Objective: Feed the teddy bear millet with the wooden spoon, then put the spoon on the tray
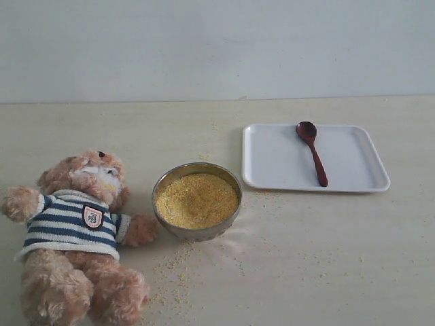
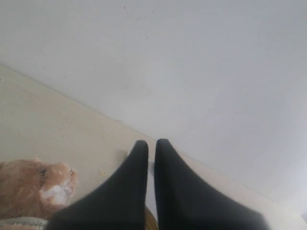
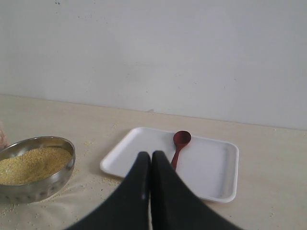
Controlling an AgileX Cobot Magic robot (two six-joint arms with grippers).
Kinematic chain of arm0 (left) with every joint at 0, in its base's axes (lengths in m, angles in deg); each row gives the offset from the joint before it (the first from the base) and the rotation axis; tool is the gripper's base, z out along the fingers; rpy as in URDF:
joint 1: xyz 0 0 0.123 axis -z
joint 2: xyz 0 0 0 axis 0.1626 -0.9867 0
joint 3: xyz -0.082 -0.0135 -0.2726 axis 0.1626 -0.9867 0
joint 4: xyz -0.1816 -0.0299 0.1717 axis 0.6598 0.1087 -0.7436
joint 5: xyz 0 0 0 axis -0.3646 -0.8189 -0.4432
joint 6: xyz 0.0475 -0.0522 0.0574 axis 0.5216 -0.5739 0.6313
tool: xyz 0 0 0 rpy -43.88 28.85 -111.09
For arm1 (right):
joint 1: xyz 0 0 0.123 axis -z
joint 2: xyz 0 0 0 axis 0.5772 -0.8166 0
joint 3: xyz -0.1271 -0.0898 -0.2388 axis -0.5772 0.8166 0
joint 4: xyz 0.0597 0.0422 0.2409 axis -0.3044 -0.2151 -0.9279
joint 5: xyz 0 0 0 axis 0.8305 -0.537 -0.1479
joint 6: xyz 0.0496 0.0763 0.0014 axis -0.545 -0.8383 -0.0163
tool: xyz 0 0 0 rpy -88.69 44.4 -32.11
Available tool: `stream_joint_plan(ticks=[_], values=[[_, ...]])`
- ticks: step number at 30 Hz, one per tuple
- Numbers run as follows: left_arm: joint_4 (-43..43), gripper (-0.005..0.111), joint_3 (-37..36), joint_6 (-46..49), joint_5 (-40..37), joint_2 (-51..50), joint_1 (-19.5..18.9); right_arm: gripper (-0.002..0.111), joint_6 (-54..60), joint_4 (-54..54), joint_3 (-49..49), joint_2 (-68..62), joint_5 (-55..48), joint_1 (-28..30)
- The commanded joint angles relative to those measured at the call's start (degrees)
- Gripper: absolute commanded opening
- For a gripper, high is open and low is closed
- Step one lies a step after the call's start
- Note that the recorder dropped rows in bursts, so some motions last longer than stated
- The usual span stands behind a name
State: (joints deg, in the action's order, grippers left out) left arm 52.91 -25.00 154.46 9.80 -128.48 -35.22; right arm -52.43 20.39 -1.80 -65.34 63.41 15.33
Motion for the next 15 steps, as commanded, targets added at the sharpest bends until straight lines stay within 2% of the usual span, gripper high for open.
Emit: stream_joint_plan(ticks=[1, 3, 6, 11, 15], values=[[0.91, 0.005, 0.24, -0.32, -0.58, 1.08, -0.17, 0.0, 0.12, 0.06, 0.24, 0.15, 0.18, 0.07], [0.91, 0.005, 0.24, -0.32, -0.58, 2.74, -0.17, 0.0, 0.12, 0.06, 0.24, 0.15, 0.18, 0.07], [0.91, 0.005, 0.24, -0.32, -0.58, 5.83, 1.87, 0.0, 0.12, 0.06, 0.24, 0.15, 0.18, 0.07], [0.91, 0.005, 0.24, -0.32, 3.01, 10.84, 9.7, 0.0, 0.12, 0.06, 0.24, 0.15, 0.18, 0.07], [0.08, 0.005, 0.24, -0.08, 13.38, 15.04, 15.4, 0.0, 0.12, 0.06, 0.24, 0.15, 0.18, 0.07]])
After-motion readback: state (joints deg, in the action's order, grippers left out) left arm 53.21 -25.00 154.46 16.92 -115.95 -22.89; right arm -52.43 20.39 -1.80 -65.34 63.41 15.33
